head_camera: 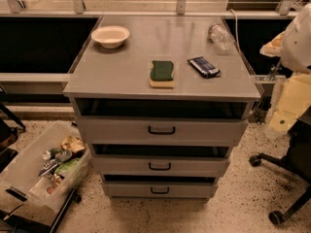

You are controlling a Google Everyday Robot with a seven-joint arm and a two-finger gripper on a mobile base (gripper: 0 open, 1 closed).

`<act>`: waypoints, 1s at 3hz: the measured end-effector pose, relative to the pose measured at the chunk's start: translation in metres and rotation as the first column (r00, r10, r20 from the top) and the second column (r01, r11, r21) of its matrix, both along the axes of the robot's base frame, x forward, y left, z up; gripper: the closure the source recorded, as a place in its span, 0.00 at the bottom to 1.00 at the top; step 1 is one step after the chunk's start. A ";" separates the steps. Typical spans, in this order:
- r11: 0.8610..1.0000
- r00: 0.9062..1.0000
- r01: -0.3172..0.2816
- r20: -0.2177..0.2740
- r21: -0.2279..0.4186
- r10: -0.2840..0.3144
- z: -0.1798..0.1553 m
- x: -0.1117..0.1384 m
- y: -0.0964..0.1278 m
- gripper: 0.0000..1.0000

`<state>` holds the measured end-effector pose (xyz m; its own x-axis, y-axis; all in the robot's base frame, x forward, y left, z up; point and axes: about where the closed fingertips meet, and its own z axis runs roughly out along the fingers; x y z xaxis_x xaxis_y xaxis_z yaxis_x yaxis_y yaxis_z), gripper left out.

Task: Open middle drawer

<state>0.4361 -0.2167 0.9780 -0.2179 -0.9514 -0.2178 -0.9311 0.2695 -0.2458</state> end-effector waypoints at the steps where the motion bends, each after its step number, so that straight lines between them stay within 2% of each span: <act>1: 1.000 1.000 -0.001 0.000 0.004 0.001 0.000 -0.001 0.000 0.00; 2: 0.996 0.999 -0.018 -0.049 0.089 0.023 -0.038 -0.009 0.005 0.00; 3: 0.947 0.984 -0.079 -0.130 0.312 0.125 -0.148 -0.019 0.028 0.00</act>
Offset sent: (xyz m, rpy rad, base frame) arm -0.0619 0.0236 -0.2576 0.6358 0.3905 0.1462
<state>0.4167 -0.1883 0.8297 -0.1743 -0.8634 -0.4734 -0.9770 0.2117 -0.0263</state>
